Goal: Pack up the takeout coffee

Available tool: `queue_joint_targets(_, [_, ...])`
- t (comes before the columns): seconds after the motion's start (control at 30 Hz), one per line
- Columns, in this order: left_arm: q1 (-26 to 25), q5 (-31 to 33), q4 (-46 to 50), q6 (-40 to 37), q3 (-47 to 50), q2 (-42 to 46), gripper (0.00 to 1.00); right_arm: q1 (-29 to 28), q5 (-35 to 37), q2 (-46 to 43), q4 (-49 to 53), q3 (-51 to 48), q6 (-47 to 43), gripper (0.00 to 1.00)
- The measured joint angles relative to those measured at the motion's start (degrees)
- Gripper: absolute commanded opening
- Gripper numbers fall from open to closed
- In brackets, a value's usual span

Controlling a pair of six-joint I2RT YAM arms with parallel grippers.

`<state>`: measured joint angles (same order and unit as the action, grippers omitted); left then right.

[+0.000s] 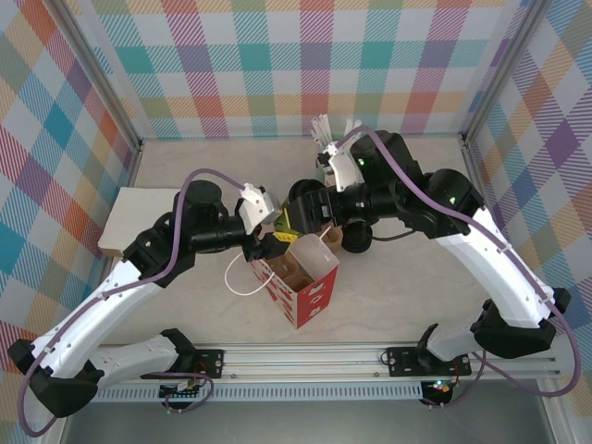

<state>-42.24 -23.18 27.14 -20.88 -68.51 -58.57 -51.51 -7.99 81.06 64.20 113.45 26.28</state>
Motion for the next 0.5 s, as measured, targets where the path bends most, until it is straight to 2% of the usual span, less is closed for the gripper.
queue_joint_targets(0.5, [-0.9,3.9,2.6,-6.0,-0.1,-0.6,0.50,1.9,-2.9,5.2,5.4,6.4,1.6,1.00])
